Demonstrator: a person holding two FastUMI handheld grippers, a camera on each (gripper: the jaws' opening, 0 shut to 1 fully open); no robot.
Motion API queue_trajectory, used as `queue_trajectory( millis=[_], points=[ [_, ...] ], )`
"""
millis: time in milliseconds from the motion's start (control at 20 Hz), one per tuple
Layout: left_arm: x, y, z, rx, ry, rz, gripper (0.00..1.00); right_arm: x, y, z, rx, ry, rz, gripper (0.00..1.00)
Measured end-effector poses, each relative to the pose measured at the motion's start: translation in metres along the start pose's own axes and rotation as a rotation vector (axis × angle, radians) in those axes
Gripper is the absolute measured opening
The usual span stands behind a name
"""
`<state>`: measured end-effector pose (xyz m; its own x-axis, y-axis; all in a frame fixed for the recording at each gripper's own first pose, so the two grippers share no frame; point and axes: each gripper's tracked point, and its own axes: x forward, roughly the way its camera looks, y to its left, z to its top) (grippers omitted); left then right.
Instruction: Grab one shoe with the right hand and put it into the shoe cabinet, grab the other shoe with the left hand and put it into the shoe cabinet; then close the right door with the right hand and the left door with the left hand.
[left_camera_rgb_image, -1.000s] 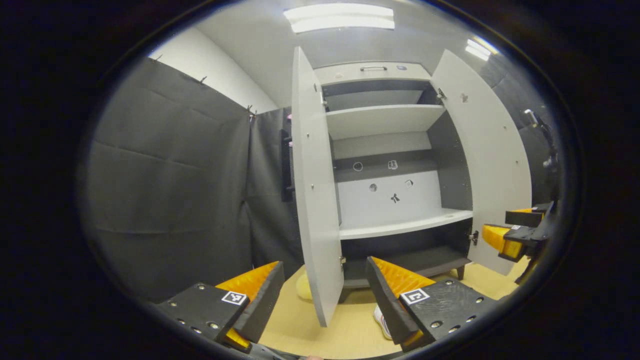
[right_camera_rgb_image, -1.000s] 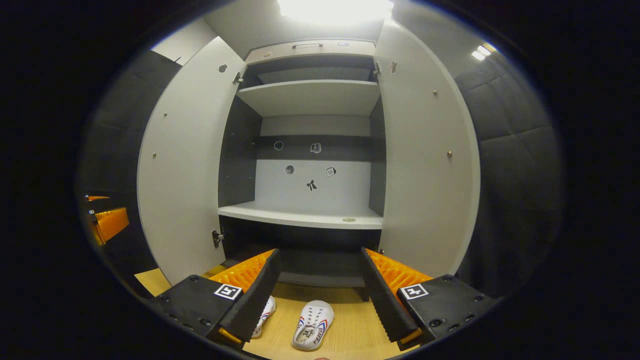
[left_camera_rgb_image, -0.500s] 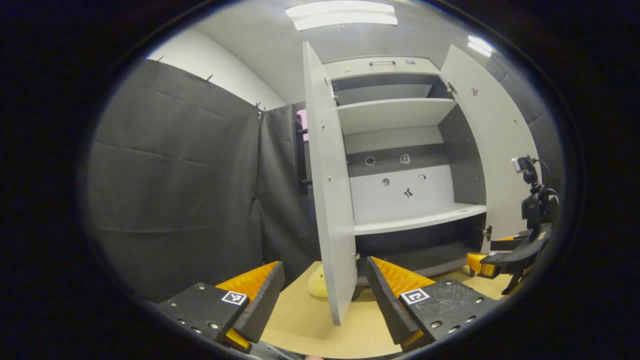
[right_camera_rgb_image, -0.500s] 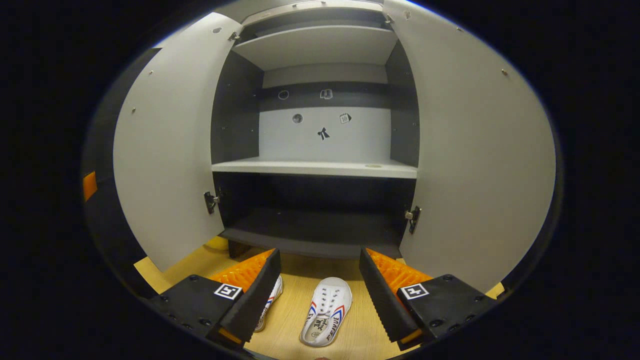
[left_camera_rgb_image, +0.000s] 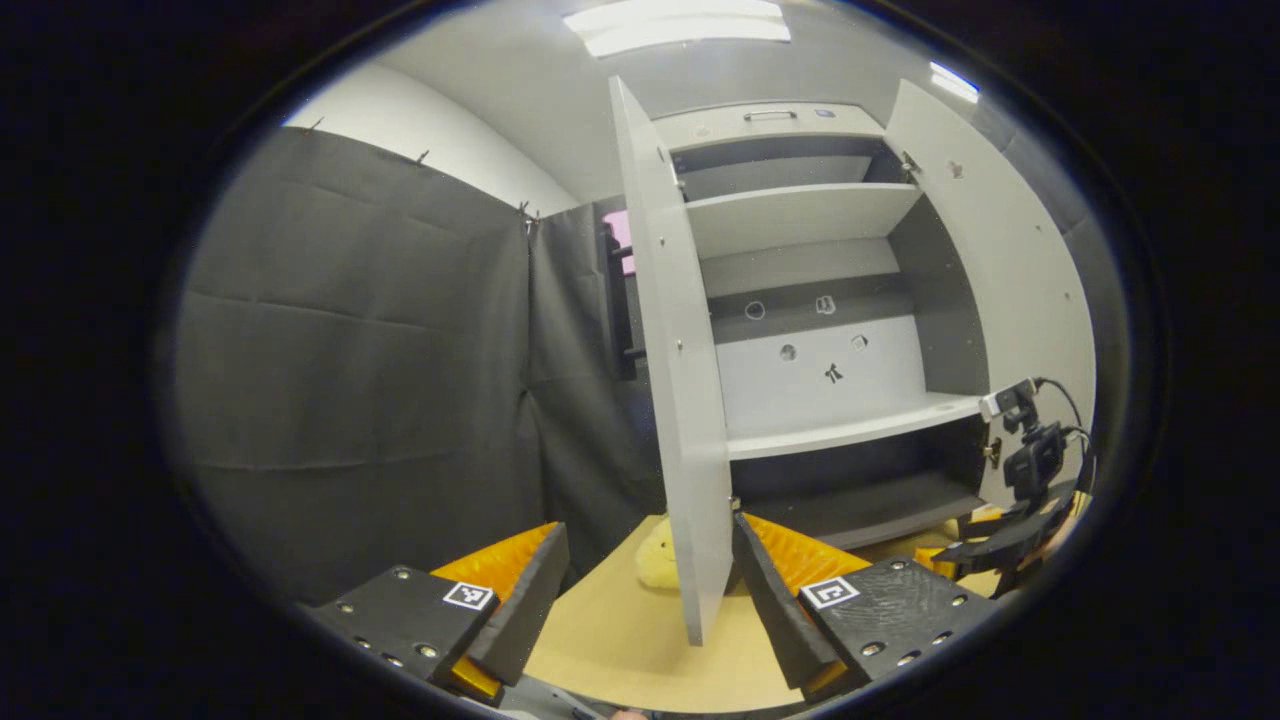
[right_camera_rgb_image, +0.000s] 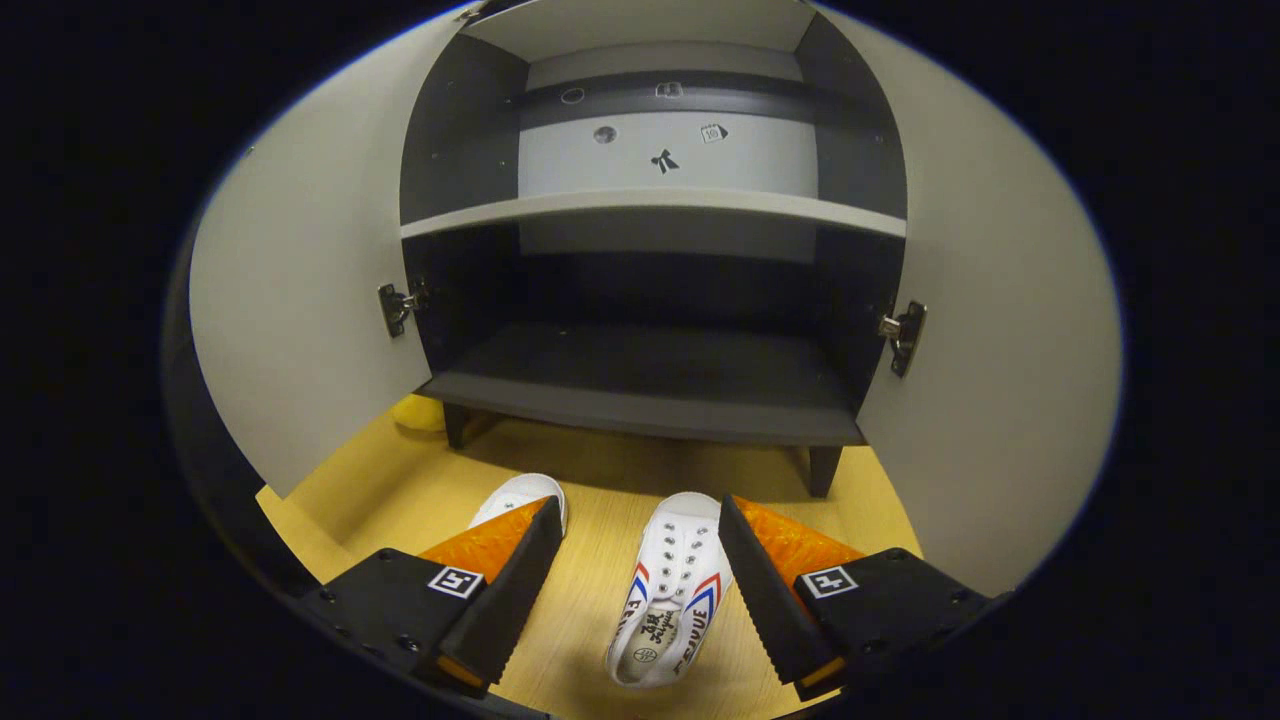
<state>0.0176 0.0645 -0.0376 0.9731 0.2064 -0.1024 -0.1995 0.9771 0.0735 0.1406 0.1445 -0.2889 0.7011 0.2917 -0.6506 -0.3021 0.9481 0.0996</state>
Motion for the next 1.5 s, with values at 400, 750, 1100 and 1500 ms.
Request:
queue_trajectory(
  millis=[400, 750, 1100, 1500],
  points=[
    [0.002, 0.004, -0.008, 0.009, 0.024, 0.020, 1.00, 0.033, 0.004, -0.060, 0.054, 0.207, 0.025, 0.96],
    [0.001, 0.000, -0.012, 0.009, 0.036, 0.014, 1.00, 0.049, 0.006, -0.094, 0.030, 0.334, 0.016, 0.85],
    [0.000, -0.007, -0.013, 0.008, 0.036, -0.001, 1.00, 0.061, -0.008, -0.101, 0.007, 0.371, -0.073, 0.42],
    [-0.003, -0.006, -0.012, -0.006, 0.032, -0.005, 1.00, 0.054, -0.007, -0.097, 0.101, 0.387, -0.098, 0.02]
  ],
)
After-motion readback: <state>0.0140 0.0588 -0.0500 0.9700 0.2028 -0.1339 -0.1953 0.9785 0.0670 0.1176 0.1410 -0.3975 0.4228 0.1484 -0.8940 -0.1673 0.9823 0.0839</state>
